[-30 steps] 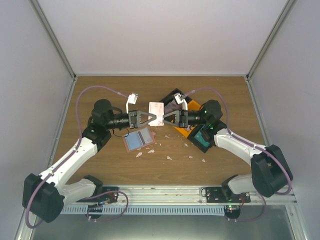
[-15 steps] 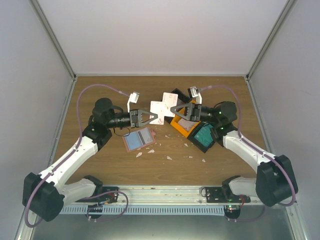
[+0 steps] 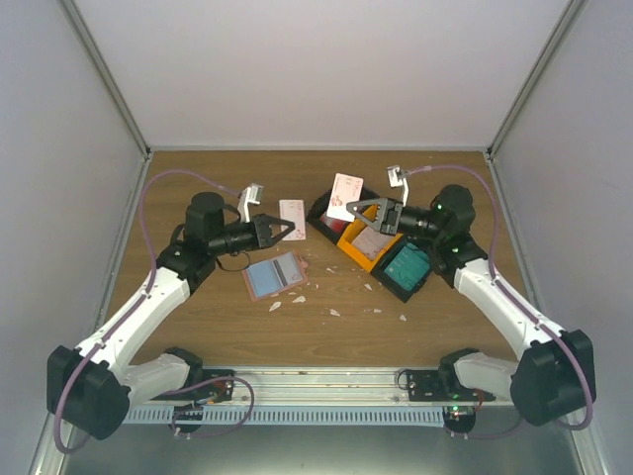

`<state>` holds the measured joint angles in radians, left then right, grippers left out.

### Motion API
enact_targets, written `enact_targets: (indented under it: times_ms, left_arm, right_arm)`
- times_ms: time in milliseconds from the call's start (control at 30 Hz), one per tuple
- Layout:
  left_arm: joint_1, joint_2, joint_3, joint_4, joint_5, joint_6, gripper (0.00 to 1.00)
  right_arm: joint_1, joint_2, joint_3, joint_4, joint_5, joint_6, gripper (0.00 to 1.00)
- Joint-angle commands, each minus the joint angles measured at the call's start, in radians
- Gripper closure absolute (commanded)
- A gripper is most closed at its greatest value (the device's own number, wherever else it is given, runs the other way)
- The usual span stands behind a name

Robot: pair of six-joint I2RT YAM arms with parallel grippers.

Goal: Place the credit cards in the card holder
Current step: Insert the credit card into the card holder.

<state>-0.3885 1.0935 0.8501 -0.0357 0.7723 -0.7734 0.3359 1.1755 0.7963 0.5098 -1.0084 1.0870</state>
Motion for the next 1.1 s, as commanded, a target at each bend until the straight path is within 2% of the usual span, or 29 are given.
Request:
enact_targets:
  times_ms: [0, 200, 333, 500, 733, 833, 1067]
  left_arm:
    - [0.034, -0.026, 0.009, -0.315, -0.377, 0.114, 1.00]
    - [0.066, -0.066, -0.107, -0.397, -0.569, 0.096, 1.00]
    - [0.081, -0.079, -0.161, -0.431, -0.623, 0.094, 1.00]
    - [0.102, -0.067, -0.220, -0.428, -0.607, 0.108, 1.00]
    - [0.127, -0.033, -0.274, -0.401, -0.568, 0.121, 1.00]
    - [0.133, -0.022, -0.296, -0.395, -0.550, 0.126, 1.00]
    - [0.143, -0.012, -0.328, -0.388, -0.544, 0.128, 1.00]
  right_arm:
    - [-0.001, 0.027, 0.077, -0.385, 0.090, -0.347, 1.00]
    - [0.132, 0.181, 0.128, -0.582, 0.209, -0.520, 0.99]
    - [0.239, 0.352, 0.167, -0.571, 0.243, -0.530, 0.99]
    - [0.322, 0.567, 0.274, -0.558, 0.230, -0.529, 0.99]
    - [0.338, 0.758, 0.401, -0.576, 0.195, -0.541, 1.00]
    - [0.337, 0.824, 0.458, -0.650, 0.152, -0.598, 1.00]
    - [0.322, 0.898, 0.511, -0.709, 0.149, -0.633, 0.99]
